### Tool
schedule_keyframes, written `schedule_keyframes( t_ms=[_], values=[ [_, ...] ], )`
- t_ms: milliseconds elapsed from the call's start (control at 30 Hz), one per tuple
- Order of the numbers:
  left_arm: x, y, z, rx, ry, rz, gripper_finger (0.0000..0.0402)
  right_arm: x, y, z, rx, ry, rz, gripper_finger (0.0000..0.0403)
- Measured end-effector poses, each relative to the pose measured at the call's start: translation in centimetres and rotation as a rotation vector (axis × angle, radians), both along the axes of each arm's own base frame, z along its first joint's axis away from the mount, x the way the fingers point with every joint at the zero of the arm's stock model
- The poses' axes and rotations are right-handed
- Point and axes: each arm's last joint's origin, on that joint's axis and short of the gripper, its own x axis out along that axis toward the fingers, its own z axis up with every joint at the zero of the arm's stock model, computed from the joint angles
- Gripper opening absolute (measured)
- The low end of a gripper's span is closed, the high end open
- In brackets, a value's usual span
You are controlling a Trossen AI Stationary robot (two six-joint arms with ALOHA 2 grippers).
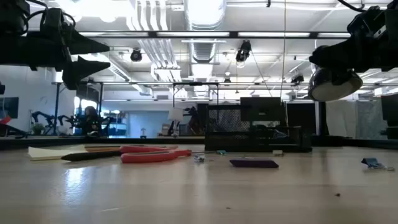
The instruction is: Pick and place office supplies into organizer
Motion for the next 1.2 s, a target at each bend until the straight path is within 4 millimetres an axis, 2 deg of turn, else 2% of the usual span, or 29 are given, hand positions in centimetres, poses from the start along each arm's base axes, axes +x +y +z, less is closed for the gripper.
schedule_keyframes(
  t_ms=[333,767,1200],
  values=[
    [0.0,0.0,0.0,0.0,0.0,0.0,0.0228,0.0,0.0,0.0,0.0,0.0,-0.001,0.0082],
    [0.0,0.0,0.01,0.0,0.0,0.0,0.0228,0.0,0.0,0.0,0.0,0.0,0.0,0.0069],
    [0.0,0.0,0.01,0.0,0.0,0.0,0.0228,0.0,0.0,0.0,0.0,0.0,0.0,0.0082]
  ],
)
